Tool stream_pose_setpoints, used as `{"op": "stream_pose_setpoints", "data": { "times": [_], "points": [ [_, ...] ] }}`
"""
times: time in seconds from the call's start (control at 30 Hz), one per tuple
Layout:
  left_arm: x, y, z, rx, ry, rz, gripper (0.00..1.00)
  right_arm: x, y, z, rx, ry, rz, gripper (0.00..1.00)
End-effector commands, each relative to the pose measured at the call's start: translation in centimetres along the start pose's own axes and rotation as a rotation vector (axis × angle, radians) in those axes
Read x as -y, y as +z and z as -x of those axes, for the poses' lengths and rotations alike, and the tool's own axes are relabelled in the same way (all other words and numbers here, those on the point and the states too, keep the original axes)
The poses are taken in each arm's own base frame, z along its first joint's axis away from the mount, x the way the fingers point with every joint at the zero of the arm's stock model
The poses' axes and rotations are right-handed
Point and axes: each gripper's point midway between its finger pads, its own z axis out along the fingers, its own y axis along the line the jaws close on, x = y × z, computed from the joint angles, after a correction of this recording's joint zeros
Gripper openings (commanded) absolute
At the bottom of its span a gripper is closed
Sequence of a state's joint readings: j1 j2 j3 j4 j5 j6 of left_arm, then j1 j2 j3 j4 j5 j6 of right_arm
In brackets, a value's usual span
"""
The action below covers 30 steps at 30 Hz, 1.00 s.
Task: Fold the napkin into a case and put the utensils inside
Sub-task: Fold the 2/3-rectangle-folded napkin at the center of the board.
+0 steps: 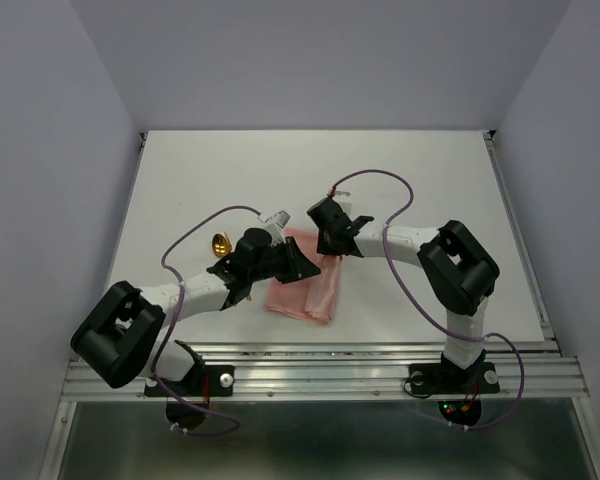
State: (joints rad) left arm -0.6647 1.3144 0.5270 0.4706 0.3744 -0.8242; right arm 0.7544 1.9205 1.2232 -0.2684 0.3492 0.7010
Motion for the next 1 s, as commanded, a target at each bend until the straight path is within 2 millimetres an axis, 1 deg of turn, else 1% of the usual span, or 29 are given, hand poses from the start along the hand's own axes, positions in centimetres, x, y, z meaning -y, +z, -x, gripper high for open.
{"op": "stream_pose_setpoints", "data": {
  "times": [0.0,0.07,0.1,0.17,0.2,0.27,0.3,0.4,0.43,0.47,0.5,0.57,0.6,0.63,0.67,0.7,0.73,0.77,0.8,0.87,0.93,0.97],
  "points": [
    [1.0,1.6,-1.0,-0.02,0.003,-0.059,0.18,0.0,0.5,-1.7,-0.052,-0.009,-0.003,0.01],
    [0.8,2.1,-1.8,-0.041,0.009,-0.056,0.18,0.1,0.5,-1.8,-0.053,-0.012,-0.004,0.01],
    [-0.1,2.7,-2.2,-0.054,0.004,-0.033,0.18,0.1,0.5,-1.8,-0.054,-0.011,-0.005,0.01],
    [-1.0,3.2,-2.7,-0.069,0.003,-0.008,0.18,0.1,0.4,-1.8,-0.055,-0.014,-0.001,0.01],
    [-2.1,3.6,-3.1,-0.077,-0.003,0.022,0.17,0.1,0.4,-1.9,-0.056,-0.012,0.0,0.01],
    [-2.8,3.9,-3.7,-0.094,-0.008,0.04,0.17,0.1,0.3,-1.9,-0.058,-0.015,0.004,0.01],
    [-3.7,4.2,-4.1,-0.107,-0.016,0.063,0.17,0.0,0.3,-1.8,-0.057,-0.014,0.005,0.01],
    [-4.9,4.6,-4.8,-0.128,-0.022,0.094,0.17,-0.2,0.0,-1.7,-0.061,-0.015,0.018,0.01],
    [-5.7,4.8,-5.3,-0.148,-0.029,0.109,0.15,-0.3,-0.3,-1.6,-0.06,-0.015,0.026,0.01],
    [-5.8,4.9,-5.5,-0.159,-0.033,0.112,0.15,-0.4,-0.5,-1.5,-0.059,-0.014,0.029,0.01],
    [-6.3,5.1,-6.1,-0.18,-0.041,0.12,0.14,-0.4,-0.7,-1.3,-0.058,-0.014,0.034,0.05],
    [-6.6,5.1,-6.4,-0.189,-0.048,0.127,0.14,-0.6,-1.4,-0.9,-0.052,-0.015,0.043,0.11],
    [-6.9,5.1,-6.6,-0.191,-0.054,0.135,0.14,-0.7,-2.2,-0.2,-0.035,-0.016,0.055,0.14],
    [-7.1,5.0,-6.7,-0.193,-0.055,0.141,0.14,-0.7,-2.7,0.2,-0.031,-0.021,0.053,0.16],
    [-7.3,4.9,-6.9,-0.198,-0.058,0.144,0.14,-0.9,-3.7,1.1,-0.012,-0.022,0.071,0.26],
    [-7.3,4.8,-7.0,-0.201,-0.055,0.144,0.14,-0.8,-3.7,1.0,-0.014,-0.031,0.068,0.35],
    [-7.4,4.8,-7.1,-0.205,-0.054,0.146,0.14,-0.9,-4.8,1.7,0.004,-0.027,0.084,0.43],
    [-7.5,4.7,-7.3,-0.21,-0.049,0.145,0.14,-0.9,-5.3,2.0,0.011,-0.037,0.091,0.52],
    [-7.5,4.6,-7.5,-0.217,-0.052,0.143,0.14,-1.0,-6.2,2.6,0.025,-0.035,0.103,0.65],
    [-7.7,4.5,-7.7,-0.226,-0.056,0.145,0.14,-0.5,-6.8,2.7,0.033,-0.036,0.094,0.71],
    [-7.8,4.4,-7.8,-0.226,-0.058,0.149,0.14,0.1,-7.5,3.2,0.059,-0.025,0.08,0.72],
    [-7.9,4.4,-8.0,-0.229,-0.058,0.15,0.14,0.6,-8.0,3.9,0.081,-0.005,0.076,0.72]
  ]
}}
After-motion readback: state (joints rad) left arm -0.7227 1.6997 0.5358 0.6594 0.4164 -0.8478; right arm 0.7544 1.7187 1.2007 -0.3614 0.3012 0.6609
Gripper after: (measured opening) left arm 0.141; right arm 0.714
